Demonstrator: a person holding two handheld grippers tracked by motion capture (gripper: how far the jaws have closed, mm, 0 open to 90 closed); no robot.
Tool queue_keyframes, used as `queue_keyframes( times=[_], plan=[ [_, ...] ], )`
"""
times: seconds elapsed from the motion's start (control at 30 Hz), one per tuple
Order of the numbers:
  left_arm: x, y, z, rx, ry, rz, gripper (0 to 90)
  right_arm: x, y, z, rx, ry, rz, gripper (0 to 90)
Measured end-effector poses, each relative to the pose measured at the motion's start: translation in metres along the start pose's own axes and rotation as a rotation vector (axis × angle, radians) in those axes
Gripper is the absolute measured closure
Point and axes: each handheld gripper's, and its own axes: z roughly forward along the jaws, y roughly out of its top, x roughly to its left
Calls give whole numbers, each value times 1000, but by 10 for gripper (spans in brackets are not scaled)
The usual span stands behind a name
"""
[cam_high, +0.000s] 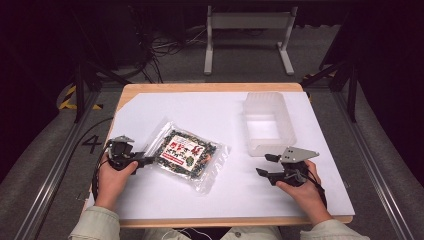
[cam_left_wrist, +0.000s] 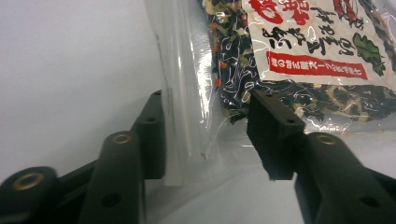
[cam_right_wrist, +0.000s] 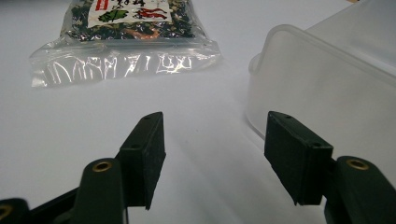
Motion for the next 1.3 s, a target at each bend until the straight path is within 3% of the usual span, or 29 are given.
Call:
queue_keyframes(
  times=[0.07,0.13,0.4,0.53,0.7,0.87,1.0,1.07,1.23,1.3],
  plan=[
    [1,-1,0,-6,-18,-17,631,1,0,0,-1,2,-2,380],
    [1,-1,-2,-1,-30,-16,773,1,0,0,1,4,-3,378],
    [-2,-1,-3,-13,-18,-8,848,0,0,0,1,6,-3,375],
    [-3,-1,-5,-35,15,1,894,0,0,0,-1,5,-5,375],
    [-5,0,-11,-85,28,8,896,0,-1,-1,-3,3,-3,375],
    [-9,2,-22,-149,4,-2,896,-1,0,-2,-9,-1,-3,375],
    [-17,5,-30,-169,25,26,896,0,2,-4,-16,-4,-8,379],
    [-21,8,-36,-193,20,44,896,0,5,-6,-31,8,-13,421],
    [-26,12,-46,-230,-14,40,896,1,12,-9,-37,23,-30,467],
    [-34,17,-53,-251,-3,65,896,2,17,-11,-30,28,-42,493]
  ],
)
